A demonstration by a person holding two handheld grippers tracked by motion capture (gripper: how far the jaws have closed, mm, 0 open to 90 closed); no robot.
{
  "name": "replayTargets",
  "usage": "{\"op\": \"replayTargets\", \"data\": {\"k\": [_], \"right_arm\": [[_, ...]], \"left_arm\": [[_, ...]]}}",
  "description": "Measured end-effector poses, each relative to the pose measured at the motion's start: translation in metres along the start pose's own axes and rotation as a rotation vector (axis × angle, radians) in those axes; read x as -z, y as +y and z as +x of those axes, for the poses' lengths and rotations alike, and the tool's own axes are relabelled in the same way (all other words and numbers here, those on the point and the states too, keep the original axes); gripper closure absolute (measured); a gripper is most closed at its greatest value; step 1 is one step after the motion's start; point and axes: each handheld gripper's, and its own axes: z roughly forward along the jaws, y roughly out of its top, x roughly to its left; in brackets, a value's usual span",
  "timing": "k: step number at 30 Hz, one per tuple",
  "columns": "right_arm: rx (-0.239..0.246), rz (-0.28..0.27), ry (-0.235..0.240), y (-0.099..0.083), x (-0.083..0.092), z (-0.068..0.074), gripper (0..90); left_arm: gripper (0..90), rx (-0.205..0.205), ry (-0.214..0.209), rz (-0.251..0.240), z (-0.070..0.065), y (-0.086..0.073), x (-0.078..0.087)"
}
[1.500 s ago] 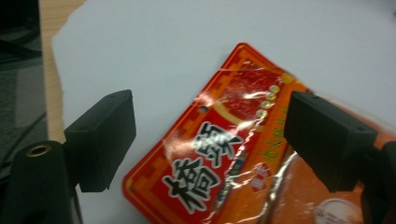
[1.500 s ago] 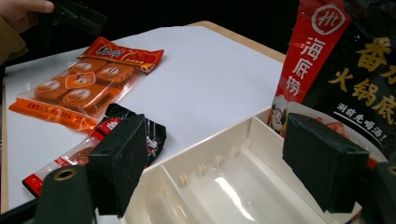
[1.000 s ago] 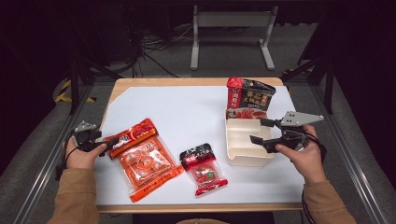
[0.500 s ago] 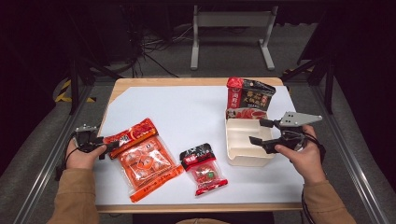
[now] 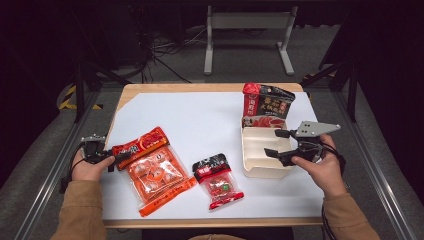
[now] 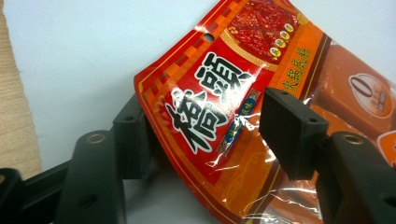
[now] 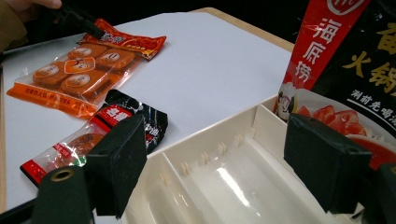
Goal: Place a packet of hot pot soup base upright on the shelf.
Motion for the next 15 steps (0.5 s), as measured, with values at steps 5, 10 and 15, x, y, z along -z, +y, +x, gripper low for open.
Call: {"op": "replayTargets", "data": {"k": [5, 10, 15], "right_arm": [[0.009, 0.004, 0.012, 0.0004, -0.0025, 0.0015, 21.7], [0.018, 0.004, 0.017, 0.0007, -0.0039, 0.0024, 21.7], [0.021, 0.002, 0.022, 0.0010, -0.0049, 0.0032, 21.7]], "left_arm": [[46.5, -0.015, -0.005, 0.009, -0.0038, 0.0011, -0.0014], [57.1, -0.004, -0.066, -0.038, -0.0044, 0.0017, 0.0017], [61.1, -0.017, -0.113, -0.058, -0.0071, 0.0025, 0.0012]]}}
